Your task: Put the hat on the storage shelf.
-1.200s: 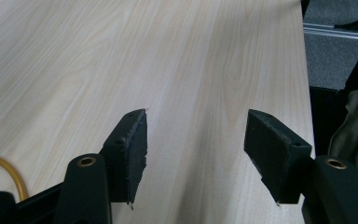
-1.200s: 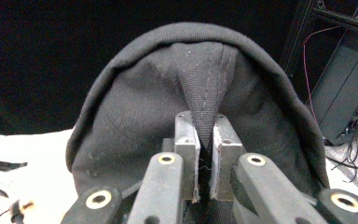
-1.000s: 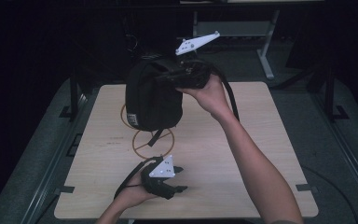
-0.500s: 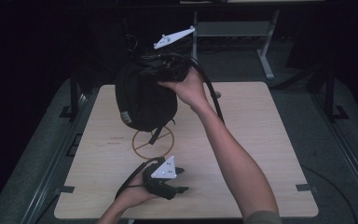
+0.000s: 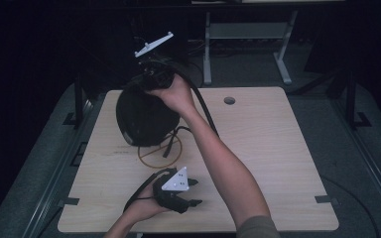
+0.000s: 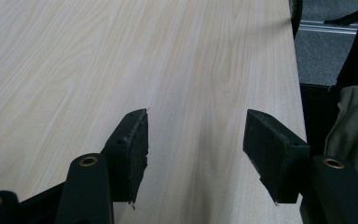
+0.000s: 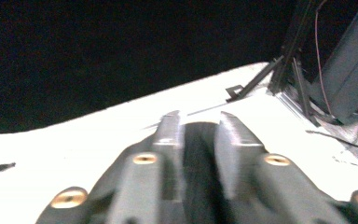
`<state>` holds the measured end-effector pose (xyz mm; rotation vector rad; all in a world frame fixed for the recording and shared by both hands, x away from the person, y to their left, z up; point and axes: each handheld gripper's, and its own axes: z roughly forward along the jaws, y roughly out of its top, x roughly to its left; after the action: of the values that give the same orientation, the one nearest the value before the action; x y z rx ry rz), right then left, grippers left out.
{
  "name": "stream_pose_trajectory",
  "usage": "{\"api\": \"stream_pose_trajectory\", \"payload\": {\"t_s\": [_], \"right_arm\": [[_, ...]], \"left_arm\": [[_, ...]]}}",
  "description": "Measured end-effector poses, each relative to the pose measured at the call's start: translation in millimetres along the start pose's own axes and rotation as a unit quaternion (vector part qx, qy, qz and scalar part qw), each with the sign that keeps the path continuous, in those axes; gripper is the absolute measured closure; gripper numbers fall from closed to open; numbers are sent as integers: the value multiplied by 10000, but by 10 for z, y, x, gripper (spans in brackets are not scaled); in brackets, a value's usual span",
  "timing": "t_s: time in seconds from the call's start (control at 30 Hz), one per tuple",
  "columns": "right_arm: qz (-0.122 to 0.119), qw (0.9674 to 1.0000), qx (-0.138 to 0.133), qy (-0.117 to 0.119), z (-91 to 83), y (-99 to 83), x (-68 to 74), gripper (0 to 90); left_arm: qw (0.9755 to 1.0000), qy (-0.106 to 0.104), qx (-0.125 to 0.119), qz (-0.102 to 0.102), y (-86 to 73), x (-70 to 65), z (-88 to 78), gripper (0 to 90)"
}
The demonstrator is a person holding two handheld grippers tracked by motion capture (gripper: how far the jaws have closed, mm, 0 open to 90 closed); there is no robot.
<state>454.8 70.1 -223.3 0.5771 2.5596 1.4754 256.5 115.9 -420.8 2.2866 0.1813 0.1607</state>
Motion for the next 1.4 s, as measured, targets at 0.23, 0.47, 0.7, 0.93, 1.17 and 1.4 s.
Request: {"api": "stream_pose_trajectory", "payload": {"t_s": [0.23, 0.47, 0.7, 0.93, 1.17, 1.4], "right_arm": [[-44, 10000, 57, 20, -52, -46, 34, 479], [16, 10000, -23, 36, -220, -140, 2, 418], [104, 9999, -11, 83, -337, -246, -39, 385], [213, 9997, -67, 79, -438, -362, -120, 353], [259, 9996, -99, 32, -538, -473, -163, 300], [356, 9992, -144, 65, -639, -536, -190, 274]], "left_arm": [[10000, 53, -26, -37, -37, -13, -24, 395], [9996, 148, -126, -185, -58, 30, -68, 373], [9987, 222, -186, -410, -114, 100, -102, 356], [9985, 229, -173, -471, -123, 108, -91, 333], [9982, 252, -194, -504, -130, 124, -94, 308], [9981, 256, -164, -533, -129, 127, -90, 293]]}}
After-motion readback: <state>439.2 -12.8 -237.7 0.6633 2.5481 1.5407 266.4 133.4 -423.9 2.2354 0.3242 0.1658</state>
